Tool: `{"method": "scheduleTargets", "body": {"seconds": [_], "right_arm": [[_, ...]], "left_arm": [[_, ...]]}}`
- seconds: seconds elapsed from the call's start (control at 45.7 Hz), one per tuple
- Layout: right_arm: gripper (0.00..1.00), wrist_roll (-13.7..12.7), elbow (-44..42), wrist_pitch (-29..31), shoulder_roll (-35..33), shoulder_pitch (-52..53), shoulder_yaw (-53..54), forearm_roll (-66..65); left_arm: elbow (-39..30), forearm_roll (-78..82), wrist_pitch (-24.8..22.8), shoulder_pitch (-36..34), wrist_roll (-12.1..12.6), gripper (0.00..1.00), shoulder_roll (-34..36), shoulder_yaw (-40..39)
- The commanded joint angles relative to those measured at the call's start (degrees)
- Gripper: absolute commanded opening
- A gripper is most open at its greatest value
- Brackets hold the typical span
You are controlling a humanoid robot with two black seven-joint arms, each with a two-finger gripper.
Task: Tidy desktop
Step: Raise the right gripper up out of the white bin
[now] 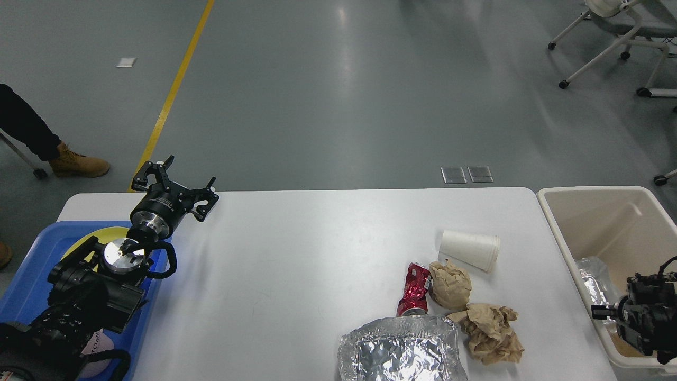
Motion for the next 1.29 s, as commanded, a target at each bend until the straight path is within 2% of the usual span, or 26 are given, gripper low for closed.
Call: {"method": "scheduleTargets", "body": {"seconds": [0.0, 0.066, 0.109, 0.263, 0.372, 0.416, 0.503, 0.591, 0.722, 1.051, 1.27], "right_arm": [[0.78, 0.03, 1.09, 0.46, -0.68, 1.53, 0.14, 0.05], [0.78, 0.11, 2.49, 1.16, -2.08, 4.86, -0.21, 0.4], [0.81, 0.03, 5.91, 2.48, -5.67, 8.9, -0.91, 0.49], [0.82, 0.11, 19.36, 7.92, -15.17, 24.01, -1.53, 0.49], [0.99, 0.11, 24.99, 13.89, -18.78, 36.58, -6.26, 0.57], [1.0, 0.11, 26.22, 16.62, -19.05, 41.5, -8.2, 0.75], [1.0, 0.11, 28.42, 24.43, -18.87, 49.94, -11.63, 2.15], [1.0, 0.11, 29.92, 34.88, -17.82, 58.55, -14.18, 4.0], [1.0, 0.11, 34.66, 48.61, -14.05, 71.21, -14.89, 5.06], [1.0, 0.2, 44.25, 49.31, 3.97, 90.39, -10.77, 12.26], [1.0, 0.2, 44.07, 49.31, 8.02, 91.45, -2.58, 13.76]], "left_arm": [[0.0, 0.0, 0.0, 0.0, 0.0, 0.96, 0.0, 0.0], [0.0, 0.0, 0.0, 0.0, 0.0, 0.96, 0.0, 0.0], [0.0, 0.0, 0.0, 0.0, 0.0, 0.96, 0.0, 0.0], [0.0, 0.0, 0.0, 0.0, 0.0, 0.96, 0.0, 0.0], [0.0, 0.0, 0.0, 0.0, 0.0, 0.96, 0.0, 0.0], [0.0, 0.0, 0.0, 0.0, 0.0, 0.96, 0.0, 0.0], [0.0, 0.0, 0.0, 0.0, 0.0, 0.96, 0.0, 0.0], [0.0, 0.0, 0.0, 0.0, 0.0, 0.96, 0.0, 0.0], [0.0, 0.0, 0.0, 0.0, 0.0, 0.96, 0.0, 0.0], [0.0, 0.0, 0.0, 0.0, 0.0, 0.96, 0.0, 0.0], [0.0, 0.0, 0.0, 0.0, 0.0, 0.96, 0.0, 0.0]]}}
